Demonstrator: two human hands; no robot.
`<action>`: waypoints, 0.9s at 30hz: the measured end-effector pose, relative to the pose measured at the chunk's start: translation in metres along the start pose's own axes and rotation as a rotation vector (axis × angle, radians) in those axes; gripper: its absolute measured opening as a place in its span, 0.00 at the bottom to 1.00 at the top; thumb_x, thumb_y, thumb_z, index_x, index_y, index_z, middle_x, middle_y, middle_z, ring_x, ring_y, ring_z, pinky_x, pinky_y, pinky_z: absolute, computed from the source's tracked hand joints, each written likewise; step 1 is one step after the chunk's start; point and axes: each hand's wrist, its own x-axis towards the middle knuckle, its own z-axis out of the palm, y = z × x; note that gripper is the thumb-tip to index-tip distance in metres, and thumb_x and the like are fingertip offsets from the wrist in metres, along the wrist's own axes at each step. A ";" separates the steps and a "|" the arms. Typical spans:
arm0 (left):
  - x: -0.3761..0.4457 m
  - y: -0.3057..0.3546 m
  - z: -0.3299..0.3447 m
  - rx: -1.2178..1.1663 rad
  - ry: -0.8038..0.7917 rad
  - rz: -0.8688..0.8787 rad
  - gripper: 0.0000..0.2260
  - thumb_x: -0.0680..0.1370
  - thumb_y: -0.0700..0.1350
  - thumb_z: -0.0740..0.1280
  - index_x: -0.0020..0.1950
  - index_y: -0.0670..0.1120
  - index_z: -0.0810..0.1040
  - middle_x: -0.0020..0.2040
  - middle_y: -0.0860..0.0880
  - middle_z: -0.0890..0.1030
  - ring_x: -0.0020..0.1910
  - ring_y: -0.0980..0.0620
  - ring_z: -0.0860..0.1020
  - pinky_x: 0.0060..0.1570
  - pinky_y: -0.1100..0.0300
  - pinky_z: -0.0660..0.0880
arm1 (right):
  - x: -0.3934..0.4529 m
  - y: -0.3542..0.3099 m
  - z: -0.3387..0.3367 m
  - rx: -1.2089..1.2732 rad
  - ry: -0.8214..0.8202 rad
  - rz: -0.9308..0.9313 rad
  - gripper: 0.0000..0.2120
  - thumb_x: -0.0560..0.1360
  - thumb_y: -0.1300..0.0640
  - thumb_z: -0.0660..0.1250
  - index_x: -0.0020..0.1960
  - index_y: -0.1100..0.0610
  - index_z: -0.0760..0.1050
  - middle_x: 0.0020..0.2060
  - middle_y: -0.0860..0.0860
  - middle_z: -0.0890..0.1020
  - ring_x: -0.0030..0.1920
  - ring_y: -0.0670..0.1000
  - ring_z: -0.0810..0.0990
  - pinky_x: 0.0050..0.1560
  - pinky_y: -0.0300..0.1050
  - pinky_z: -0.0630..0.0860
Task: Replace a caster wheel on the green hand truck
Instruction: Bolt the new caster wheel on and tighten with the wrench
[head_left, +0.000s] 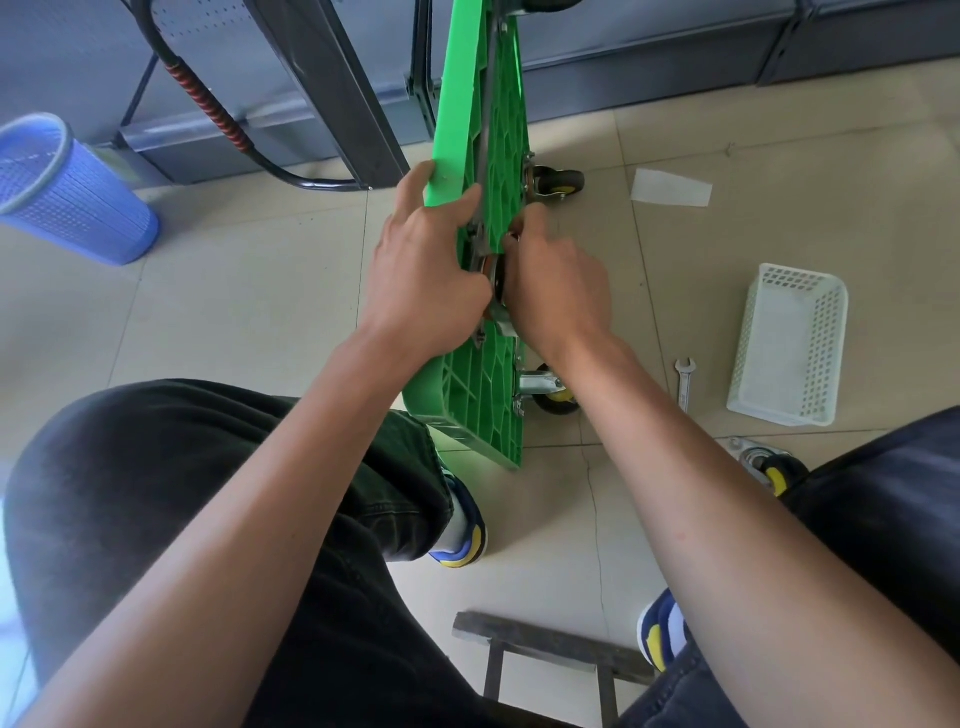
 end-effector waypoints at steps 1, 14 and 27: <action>0.000 -0.001 0.000 -0.002 0.000 0.001 0.34 0.70 0.33 0.67 0.76 0.51 0.71 0.80 0.48 0.58 0.72 0.42 0.69 0.66 0.52 0.71 | 0.000 0.000 0.001 -0.001 0.015 -0.001 0.08 0.85 0.56 0.59 0.61 0.60 0.68 0.42 0.58 0.84 0.36 0.62 0.79 0.35 0.52 0.69; 0.003 -0.006 0.002 -0.025 0.010 0.006 0.34 0.71 0.34 0.68 0.77 0.51 0.70 0.81 0.49 0.58 0.74 0.45 0.67 0.67 0.55 0.69 | 0.005 0.000 0.011 -0.070 0.123 -0.041 0.10 0.82 0.64 0.64 0.63 0.60 0.70 0.36 0.56 0.83 0.31 0.58 0.69 0.39 0.50 0.63; 0.001 0.000 -0.003 0.029 0.013 -0.021 0.34 0.71 0.33 0.66 0.76 0.52 0.70 0.81 0.50 0.58 0.73 0.45 0.67 0.60 0.63 0.64 | 0.013 0.005 0.009 0.113 0.132 -0.090 0.08 0.84 0.56 0.63 0.59 0.59 0.74 0.42 0.56 0.85 0.40 0.62 0.81 0.39 0.54 0.73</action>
